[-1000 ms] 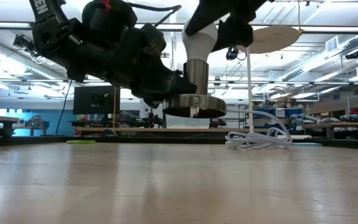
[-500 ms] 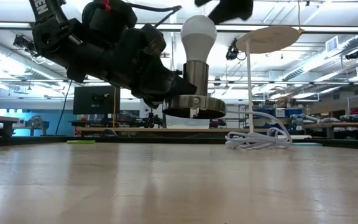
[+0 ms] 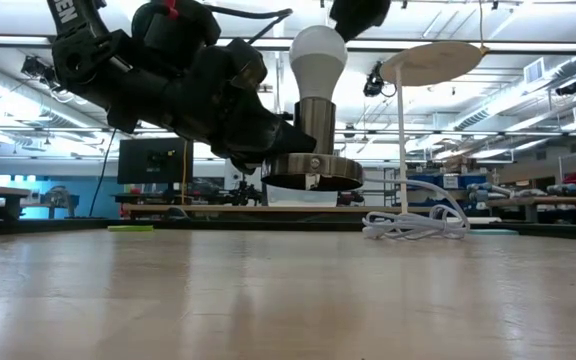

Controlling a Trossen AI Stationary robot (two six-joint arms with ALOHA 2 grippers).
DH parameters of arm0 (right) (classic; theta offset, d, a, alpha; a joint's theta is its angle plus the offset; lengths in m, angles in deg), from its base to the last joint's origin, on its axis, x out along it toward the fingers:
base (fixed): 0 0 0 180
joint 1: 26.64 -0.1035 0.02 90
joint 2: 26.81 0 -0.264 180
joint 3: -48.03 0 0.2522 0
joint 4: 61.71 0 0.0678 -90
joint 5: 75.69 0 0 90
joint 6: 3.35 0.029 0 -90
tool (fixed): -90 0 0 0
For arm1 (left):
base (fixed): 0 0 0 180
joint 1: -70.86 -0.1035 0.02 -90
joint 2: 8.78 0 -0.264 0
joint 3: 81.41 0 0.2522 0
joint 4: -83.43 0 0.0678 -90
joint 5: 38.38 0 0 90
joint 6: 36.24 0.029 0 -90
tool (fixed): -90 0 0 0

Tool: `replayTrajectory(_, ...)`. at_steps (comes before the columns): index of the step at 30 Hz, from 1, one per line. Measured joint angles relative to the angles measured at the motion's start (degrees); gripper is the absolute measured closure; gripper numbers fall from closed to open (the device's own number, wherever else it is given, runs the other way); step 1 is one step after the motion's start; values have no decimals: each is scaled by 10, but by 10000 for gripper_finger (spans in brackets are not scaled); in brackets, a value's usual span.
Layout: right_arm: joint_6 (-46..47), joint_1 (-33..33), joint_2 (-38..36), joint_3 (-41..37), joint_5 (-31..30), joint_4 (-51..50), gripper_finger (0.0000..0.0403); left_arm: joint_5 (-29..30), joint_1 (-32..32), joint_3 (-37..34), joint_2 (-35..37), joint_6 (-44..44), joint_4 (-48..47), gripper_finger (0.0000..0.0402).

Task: Screw lightbulb
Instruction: Insert the lightbulb into the lamp

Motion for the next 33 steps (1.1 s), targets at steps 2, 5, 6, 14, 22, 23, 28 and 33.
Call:
replayTrajectory(2,0,8,28,42,21,-43,57,-1,0,0,0,0,0,243)
replayTrajectory(5,-7,18,73,111,51,-96,57,-2,0,0,0,0,0,243)
replayTrajectory(6,-15,20,87,133,54,-117,57,-2,0,0,0,0,0,243)
replayTrajectory(14,-90,24,184,276,69,-223,57,-2,0,0,0,5,-1,243)
replayTrajectory(22,-126,22,228,308,108,-260,57,-2,0,0,0,4,-2,243)
replayTrajectory(23,-125,22,229,308,110,-261,57,-2,0,0,0,4,-3,243)
replayTrajectory(28,-123,22,229,308,110,-255,61,-2,0,0,0,4,-2,243)
replayTrajectory(33,-121,22,229,308,110,-256,88,-2,0,0,0,4,-2,243)
